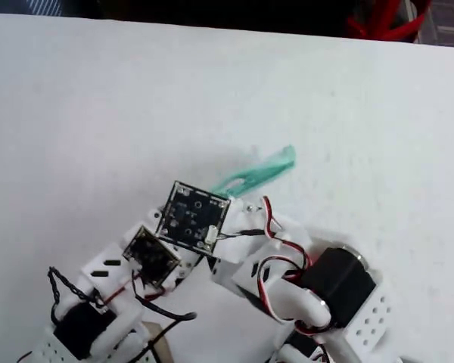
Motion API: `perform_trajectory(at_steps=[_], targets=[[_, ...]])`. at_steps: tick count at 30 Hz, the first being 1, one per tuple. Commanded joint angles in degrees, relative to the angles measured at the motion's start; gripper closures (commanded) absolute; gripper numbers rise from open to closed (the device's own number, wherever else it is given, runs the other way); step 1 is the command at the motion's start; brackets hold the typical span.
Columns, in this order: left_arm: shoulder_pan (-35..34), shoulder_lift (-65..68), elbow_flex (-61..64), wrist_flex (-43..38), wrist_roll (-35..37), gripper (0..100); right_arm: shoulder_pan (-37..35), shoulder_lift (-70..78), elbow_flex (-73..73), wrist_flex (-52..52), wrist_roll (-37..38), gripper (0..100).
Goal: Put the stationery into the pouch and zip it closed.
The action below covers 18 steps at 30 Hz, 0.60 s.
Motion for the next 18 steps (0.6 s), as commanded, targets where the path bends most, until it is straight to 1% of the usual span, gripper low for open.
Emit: perform_trajectory(at_steps=[1,3,4,7,8,9,11,14,16,18], targets=[[0.3,-0.6,-1.3,-0.8,-0.4,98,-3.9,0.7,-0.5,0.9,2.5,97.8],[0.3,-0.6,-1.3,-0.8,-0.4,98,-4.6,0.5,-0.7,0.9,1.7,92.6],[0.3,-0.6,-1.3,-0.8,-0.4,98,-4.8,0.1,-0.7,0.9,1.1,87.2],[0.3,-0.6,-1.3,-0.8,-0.4,98,-5.0,-2.2,-0.7,0.9,1.3,65.5],[0.3,-0.6,-1.3,-0.8,-0.4,98,-5.0,-3.5,-0.7,0.9,1.4,60.7],[0.3,-0.6,-1.3,-0.8,-0.4,98,-5.0,-4.7,-0.7,0.9,1.5,59.4],[0.2,-0.6,-1.3,-0.8,-0.4,98,-4.8,-6.8,-0.7,0.9,1.6,61.8],[0.2,-0.6,-1.3,-0.8,-0.5,98,-4.4,-9.9,-0.7,1.1,4.0,65.1],[0.2,-0.6,-1.3,-0.8,-0.5,98,-2.7,-12.2,-0.6,1.1,4.7,65.2],[0.2,-0.6,-1.2,-0.8,-0.5,98,0.6,-14.2,-0.7,1.1,6.2,65.2]])
